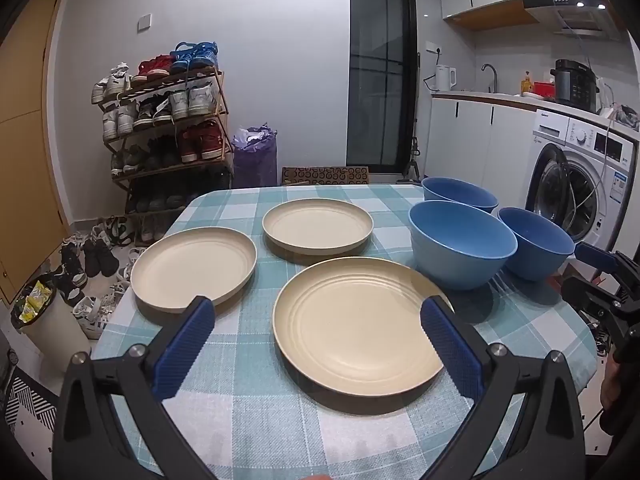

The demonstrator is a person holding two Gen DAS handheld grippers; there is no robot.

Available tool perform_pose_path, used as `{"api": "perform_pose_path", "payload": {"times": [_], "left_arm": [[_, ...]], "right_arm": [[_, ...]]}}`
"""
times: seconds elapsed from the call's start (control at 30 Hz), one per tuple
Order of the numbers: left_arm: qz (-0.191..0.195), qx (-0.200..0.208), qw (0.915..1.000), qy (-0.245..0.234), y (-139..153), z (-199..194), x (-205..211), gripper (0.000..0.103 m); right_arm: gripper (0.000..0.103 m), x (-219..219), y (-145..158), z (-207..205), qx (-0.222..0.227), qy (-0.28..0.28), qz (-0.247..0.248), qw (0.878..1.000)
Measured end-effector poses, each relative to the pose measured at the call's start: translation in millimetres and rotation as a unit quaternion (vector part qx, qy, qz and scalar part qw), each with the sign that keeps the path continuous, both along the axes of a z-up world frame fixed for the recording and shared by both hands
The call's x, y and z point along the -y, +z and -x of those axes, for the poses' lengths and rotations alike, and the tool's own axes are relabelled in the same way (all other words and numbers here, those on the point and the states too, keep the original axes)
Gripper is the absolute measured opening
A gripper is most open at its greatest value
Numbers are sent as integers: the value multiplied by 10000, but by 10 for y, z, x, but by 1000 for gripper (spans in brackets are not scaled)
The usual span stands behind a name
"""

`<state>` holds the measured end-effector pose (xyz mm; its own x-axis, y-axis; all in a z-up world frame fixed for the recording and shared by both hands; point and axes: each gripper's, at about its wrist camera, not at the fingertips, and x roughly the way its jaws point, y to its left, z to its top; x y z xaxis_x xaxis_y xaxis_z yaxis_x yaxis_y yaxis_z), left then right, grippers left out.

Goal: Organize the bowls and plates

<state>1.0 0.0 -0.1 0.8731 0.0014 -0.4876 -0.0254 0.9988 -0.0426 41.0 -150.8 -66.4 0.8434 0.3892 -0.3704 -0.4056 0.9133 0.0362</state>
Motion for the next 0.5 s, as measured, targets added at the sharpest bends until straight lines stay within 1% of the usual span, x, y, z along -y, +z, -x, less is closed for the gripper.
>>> {"api": "perform_pose_path", "payload": {"times": [0.2, 0.27, 0.3, 0.37, 0.5], "left_arm": [[-52, -1, 10000, 1, -32, -106, 79, 103], [-26, 63, 10000, -6, 5, -41, 59, 103], [-28, 64, 10000, -11, 5, -51, 56, 103], [-21, 104, 9999, -35, -21, -24, 4, 103], [-84, 148, 9998, -55, -5, 17, 34, 103]], "right_arm": [[103, 34, 6, -33, -13, -27, -32, 10000], [103, 56, 9, -57, -11, -45, -48, 10000], [103, -20, 7, 4, 27, -20, 12, 10000], [103, -11, 5, 22, 70, -19, -10, 10000], [103, -5, 18, 21, 71, -22, -9, 10000]]}}
